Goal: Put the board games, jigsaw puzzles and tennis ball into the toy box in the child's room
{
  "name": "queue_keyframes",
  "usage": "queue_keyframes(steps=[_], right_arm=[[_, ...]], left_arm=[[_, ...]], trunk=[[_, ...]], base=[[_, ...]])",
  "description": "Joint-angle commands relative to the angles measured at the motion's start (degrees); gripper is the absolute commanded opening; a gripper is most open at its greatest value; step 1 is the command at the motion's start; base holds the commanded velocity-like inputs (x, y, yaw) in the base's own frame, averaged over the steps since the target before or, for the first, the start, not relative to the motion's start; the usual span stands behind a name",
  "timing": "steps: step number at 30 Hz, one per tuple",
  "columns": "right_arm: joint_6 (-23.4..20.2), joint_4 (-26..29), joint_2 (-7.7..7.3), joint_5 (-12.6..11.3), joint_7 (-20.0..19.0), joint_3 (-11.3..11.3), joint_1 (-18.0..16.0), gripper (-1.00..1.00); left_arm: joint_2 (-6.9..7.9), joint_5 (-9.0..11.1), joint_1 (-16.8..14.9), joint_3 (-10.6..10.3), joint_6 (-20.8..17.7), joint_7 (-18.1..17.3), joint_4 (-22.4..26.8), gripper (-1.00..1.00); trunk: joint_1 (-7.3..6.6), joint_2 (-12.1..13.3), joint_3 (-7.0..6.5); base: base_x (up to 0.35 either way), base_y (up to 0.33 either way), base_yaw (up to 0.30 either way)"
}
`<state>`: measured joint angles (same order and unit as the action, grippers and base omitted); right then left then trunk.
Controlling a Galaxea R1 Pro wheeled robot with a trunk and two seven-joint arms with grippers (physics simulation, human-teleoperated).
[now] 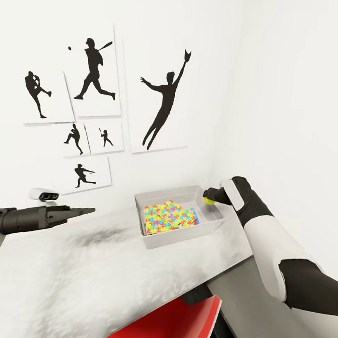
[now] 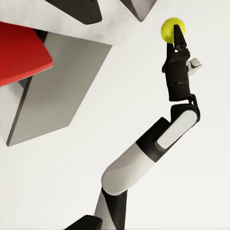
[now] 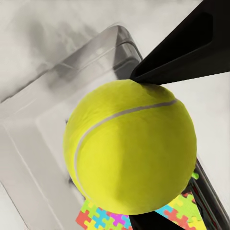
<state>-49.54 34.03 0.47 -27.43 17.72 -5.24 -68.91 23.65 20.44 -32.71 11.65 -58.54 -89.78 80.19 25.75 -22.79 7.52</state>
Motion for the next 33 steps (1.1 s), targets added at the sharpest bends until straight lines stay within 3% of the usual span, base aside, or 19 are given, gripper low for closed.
queue_keyframes(steps=[1, 17, 33], right_arm=[[-0.1, 0.1, -0.03, -0.8, 0.7, -0.2, -0.1, -1.00], [-1.9, -0.4, 0.05, -0.8, 1.4, -0.2, -3.9, -1.00], [-2.6, -0.9, -0.01, -0.9, 1.6, -0.2, -4.4, -1.00]], left_arm=[[0.03, 0.1, 0.0, 0.0, -0.6, -0.2, 0.0, 1.00], [0.16, 0.4, 0.2, 0.0, -0.6, -0.2, -0.1, 1.00], [0.16, 0.4, 0.3, 0.0, -0.6, -0.2, -0.1, 1.00]], trunk=[[0.04, -0.1, 0.13], [0.04, -0.1, 0.13], [0.04, -0.1, 0.83]], base=[[0.000, 0.000, 0.000], [0.000, 0.000, 0.000], [0.000, 0.000, 0.000]])
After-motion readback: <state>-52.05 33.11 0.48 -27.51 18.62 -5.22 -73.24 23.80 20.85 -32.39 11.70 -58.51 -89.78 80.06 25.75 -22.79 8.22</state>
